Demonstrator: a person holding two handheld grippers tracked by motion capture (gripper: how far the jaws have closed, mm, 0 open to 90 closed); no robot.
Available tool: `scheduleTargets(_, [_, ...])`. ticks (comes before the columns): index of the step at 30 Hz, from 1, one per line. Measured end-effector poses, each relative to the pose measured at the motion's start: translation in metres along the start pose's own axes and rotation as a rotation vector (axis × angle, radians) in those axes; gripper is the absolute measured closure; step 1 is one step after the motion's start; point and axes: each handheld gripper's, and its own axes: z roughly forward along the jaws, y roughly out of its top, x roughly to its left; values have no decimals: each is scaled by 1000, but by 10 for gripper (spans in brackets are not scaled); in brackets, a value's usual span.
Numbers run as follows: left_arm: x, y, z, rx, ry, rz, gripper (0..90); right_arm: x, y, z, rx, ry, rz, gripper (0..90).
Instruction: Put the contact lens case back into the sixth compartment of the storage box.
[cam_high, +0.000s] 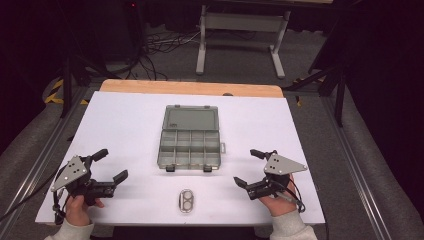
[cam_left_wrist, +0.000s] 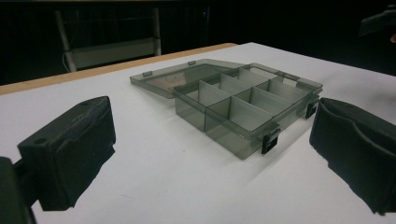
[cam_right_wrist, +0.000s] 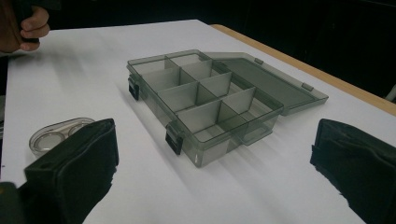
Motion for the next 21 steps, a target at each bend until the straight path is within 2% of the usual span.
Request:
scheduleTargets(5, [0,0,0,8,5,3,12,2,0,1,4,17,3,14])
scheduleTargets(21, [0,1,-2,11,-5,-1,11,4,3,4,5,32,2,14])
